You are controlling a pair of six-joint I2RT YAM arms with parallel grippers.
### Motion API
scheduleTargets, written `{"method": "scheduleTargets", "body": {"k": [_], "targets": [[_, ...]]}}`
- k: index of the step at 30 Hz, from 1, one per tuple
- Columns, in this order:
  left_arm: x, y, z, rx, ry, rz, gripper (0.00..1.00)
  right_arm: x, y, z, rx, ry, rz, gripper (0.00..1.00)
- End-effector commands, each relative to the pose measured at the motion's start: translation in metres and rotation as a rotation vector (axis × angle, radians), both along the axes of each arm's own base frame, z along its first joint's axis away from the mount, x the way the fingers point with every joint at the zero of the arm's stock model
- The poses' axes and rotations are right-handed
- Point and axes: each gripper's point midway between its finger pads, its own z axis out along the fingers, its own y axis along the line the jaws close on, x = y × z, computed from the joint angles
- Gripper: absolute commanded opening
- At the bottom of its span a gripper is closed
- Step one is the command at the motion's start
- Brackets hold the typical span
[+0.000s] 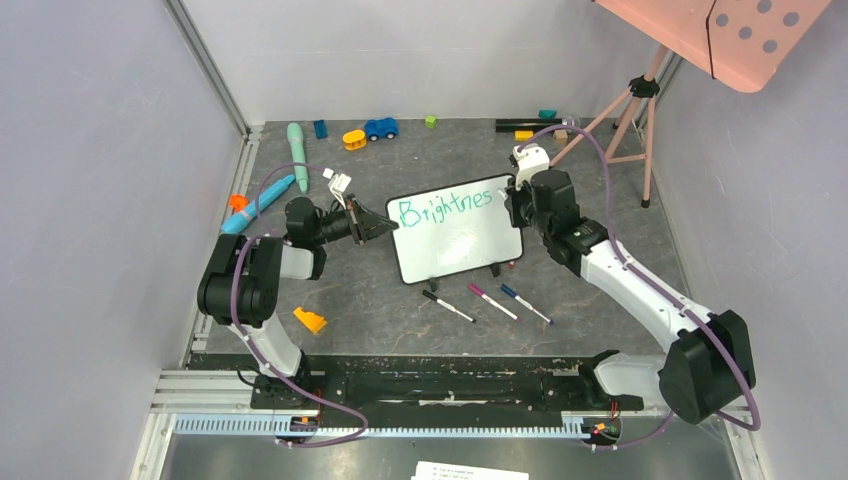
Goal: Write a sentence on the whiteboard
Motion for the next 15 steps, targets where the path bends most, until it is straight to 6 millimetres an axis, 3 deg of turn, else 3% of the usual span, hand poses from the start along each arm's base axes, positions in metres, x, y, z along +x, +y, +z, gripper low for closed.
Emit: {"method": "scheduleTargets", "body": {"k": [1, 15], "targets": [[-0.0005, -0.0026, 0.0086, 0.030, -0.122, -0.030, 0.02, 0.0166, 0.0020, 0.0310, 0.035, -0.083, -0.022, 0.00], [-0.0005, -0.0026, 0.0085, 0.031, -0.124, -0.030, 0.02, 0.0229, 0.0046, 0.0227, 0.035, -0.060, -0.021, 0.00]]}}
